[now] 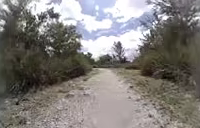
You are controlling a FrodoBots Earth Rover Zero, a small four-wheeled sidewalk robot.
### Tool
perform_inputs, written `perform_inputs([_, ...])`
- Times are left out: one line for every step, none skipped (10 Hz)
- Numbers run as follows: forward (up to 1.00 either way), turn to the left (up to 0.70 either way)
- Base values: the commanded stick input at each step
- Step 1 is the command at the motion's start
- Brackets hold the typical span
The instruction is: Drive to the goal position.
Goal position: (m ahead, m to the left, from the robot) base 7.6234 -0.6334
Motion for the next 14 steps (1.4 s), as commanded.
perform_inputs([0.85, -0.24])
perform_inputs([0.85, -0.11])
perform_inputs([0.85, 0.00])
perform_inputs([0.85, 0.00])
perform_inputs([0.85, 0.00])
perform_inputs([0.85, 0.00])
perform_inputs([0.85, 0.00])
perform_inputs([0.85, 0.00])
perform_inputs([0.85, 0.00])
perform_inputs([0.85, 0.00])
perform_inputs([0.85, 0.00])
perform_inputs([0.85, 0.00])
perform_inputs([0.85, 0.00])
perform_inputs([0.85, 0.00])
